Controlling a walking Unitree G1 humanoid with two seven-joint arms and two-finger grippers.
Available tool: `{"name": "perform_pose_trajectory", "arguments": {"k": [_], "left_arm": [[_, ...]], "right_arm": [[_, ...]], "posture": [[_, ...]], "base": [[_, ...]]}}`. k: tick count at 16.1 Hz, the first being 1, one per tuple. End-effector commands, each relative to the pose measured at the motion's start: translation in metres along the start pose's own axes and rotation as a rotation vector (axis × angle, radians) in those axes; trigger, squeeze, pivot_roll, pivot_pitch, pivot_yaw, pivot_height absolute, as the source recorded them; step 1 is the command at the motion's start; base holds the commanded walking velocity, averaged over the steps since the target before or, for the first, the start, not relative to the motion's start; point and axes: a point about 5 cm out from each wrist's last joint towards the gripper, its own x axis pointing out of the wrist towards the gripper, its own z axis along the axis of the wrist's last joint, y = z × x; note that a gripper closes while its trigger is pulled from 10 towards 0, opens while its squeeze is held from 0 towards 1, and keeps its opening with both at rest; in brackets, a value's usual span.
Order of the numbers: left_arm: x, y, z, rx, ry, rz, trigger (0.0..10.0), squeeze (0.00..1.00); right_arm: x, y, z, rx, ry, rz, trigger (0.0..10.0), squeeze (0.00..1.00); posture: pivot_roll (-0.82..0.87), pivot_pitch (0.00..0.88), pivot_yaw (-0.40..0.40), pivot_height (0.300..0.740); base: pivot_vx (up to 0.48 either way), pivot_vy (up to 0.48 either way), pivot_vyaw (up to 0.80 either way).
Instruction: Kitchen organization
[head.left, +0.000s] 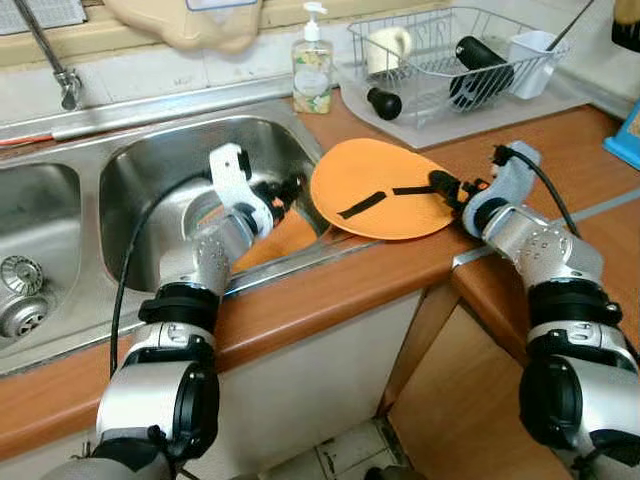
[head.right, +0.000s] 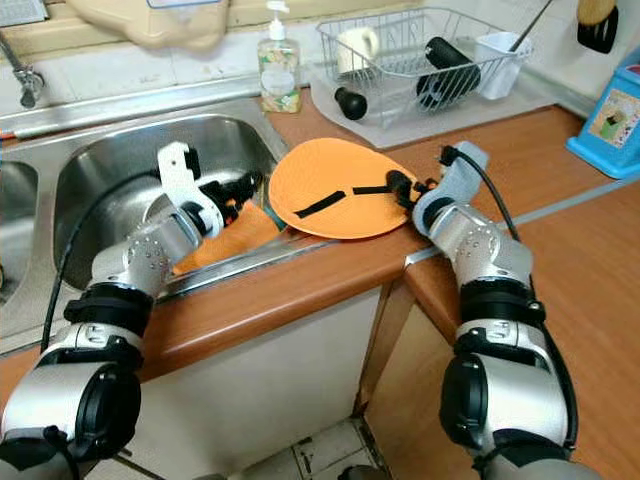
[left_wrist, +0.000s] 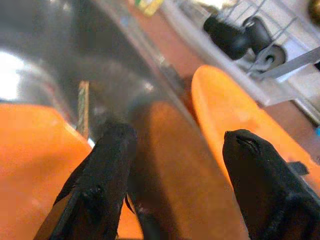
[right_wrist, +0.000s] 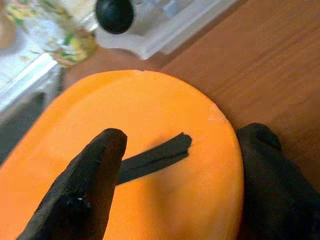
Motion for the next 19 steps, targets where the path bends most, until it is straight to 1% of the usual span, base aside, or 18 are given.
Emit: {"name": "perform_pose_trajectory", "arguments": {"k": [1, 2, 3, 4, 6, 7, 9, 10, 11, 12, 13, 14, 15, 16, 17, 18, 19], "left_arm": [[0.003, -0.004, 0.005, -0.003, 0.003, 0.001, 10.0, 0.00], [0.004, -0.005, 0.004, -0.022, 0.008, -0.009, 10.0, 0.00], [0.006, -0.008, 0.004, -0.068, 0.013, -0.036, 10.0, 0.00], [0.008, -0.010, 0.003, -0.093, 0.023, -0.053, 10.0, 0.00], [0.009, -0.010, -0.001, -0.121, 0.034, -0.059, 10.0, 0.00], [0.010, -0.009, -0.004, -0.141, 0.047, -0.055, 10.0, 0.00], [0.011, -0.006, -0.011, -0.149, 0.072, -0.017, 10.0, 0.00], [0.011, -0.003, -0.014, -0.158, 0.084, 0.006, 10.0, 0.00], [0.011, -0.003, -0.014, -0.165, 0.086, 0.005, 10.0, 0.00], [0.011, -0.004, -0.012, -0.189, 0.075, -0.010, 10.0, 0.00], [0.012, -0.005, -0.010, -0.210, 0.063, -0.024, 9.5, 0.00], [0.011, -0.005, -0.008, -0.239, 0.049, -0.042, 7.6, 0.00], [0.011, -0.005, -0.006, -0.246, 0.039, -0.051, 3.9, 0.00], [0.010, -0.006, -0.001, -0.261, 0.016, -0.077, 2.0, 0.00], [0.010, -0.006, 0.001, -0.269, 0.004, -0.089, 0.9, 0.00], [0.009, -0.007, 0.006, -0.290, -0.018, -0.112, 0.0, 0.00], [0.009, -0.007, 0.008, -0.293, -0.030, -0.125, 0.0, 0.00]], "right_arm": [[0.001, 0.008, 0.001, 0.015, 0.008, 0.044, 10.0, 0.00], [0.001, 0.010, 0.000, 0.019, 0.016, 0.064, 10.0, 0.00], [-0.001, 0.015, -0.001, 0.031, 0.026, 0.099, 10.0, 0.00], [-0.003, 0.018, -0.003, 0.028, 0.036, 0.125, 10.0, 0.00], [-0.005, 0.024, -0.005, 0.014, 0.045, 0.154, 10.0, 0.00], [-0.007, 0.029, -0.006, 0.005, 0.050, 0.183, 10.0, 0.00], [-0.008, 0.034, -0.006, -0.008, 0.055, 0.211, 10.0, 0.00], [-0.010, 0.035, -0.007, -0.018, 0.057, 0.213, 10.0, 0.00], [-0.011, 0.036, -0.007, -0.019, 0.059, 0.212, 10.0, 0.00], [-0.012, 0.036, -0.009, -0.021, 0.062, 0.211, 10.0, 0.00], [-0.013, 0.035, -0.010, -0.024, 0.066, 0.210, 10.0, 0.00], [-0.013, 0.035, -0.010, -0.026, 0.068, 0.207, 10.0, 0.00], [-0.013, 0.034, -0.010, -0.027, 0.068, 0.205, 10.0, 0.00], [-0.013, 0.034, -0.010, -0.027, 0.067, 0.204, 10.0, 0.00], [-0.013, 0.035, -0.010, -0.027, 0.066, 0.203, 10.0, 0.00], [-0.014, 0.036, -0.009, -0.027, 0.064, 0.207, 10.0, 0.00], [-0.014, 0.036, -0.009, -0.028, 0.064, 0.209, 10.0, 0.00]], "posture": [[-0.15, 0.000, 0.045, 0.740], [-0.15, 0.000, 0.047, 0.740], [-0.16, 0.000, 0.052, 0.740], [-0.16, 0.000, 0.054, 0.740], [-0.16, 0.000, 0.062, 0.740], [-0.16, 0.000, 0.065, 0.740], [-0.17, 0.000, 0.070, 0.740], [-0.17, 0.000, 0.072, 0.740], [-0.17, 0.000, 0.071, 0.740], [-0.17, 0.000, 0.071, 0.740], [-0.17, 0.000, 0.070, 0.740], [-0.17, 0.000, 0.070, 0.740], [-0.17, 0.000, 0.070, 0.740], [-0.16, 0.000, 0.071, 0.740], [-0.16, 0.000, 0.071, 0.740], [-0.16, 0.000, 0.071, 0.740], [-0.16, 0.000, 0.071, 0.740]], "base": [[0.000, 0.000, 0.00], [0.000, 0.000, 0.00], [0.000, 0.000, 0.00], [0.000, 0.000, 0.00], [0.000, 0.000, 0.00], [0.000, 0.000, 0.00], [0.000, 0.000, 0.00], [0.000, 0.000, 0.00], [0.000, 0.000, 0.00], [0.000, 0.000, 0.00], [0.000, 0.000, 0.00], [0.000, 0.000, 0.00], [0.000, 0.000, 0.00], [0.000, 0.000, 0.00], [0.000, 0.000, 0.00], [0.000, 0.000, 0.00], [0.000, 0.000, 0.00]]}}
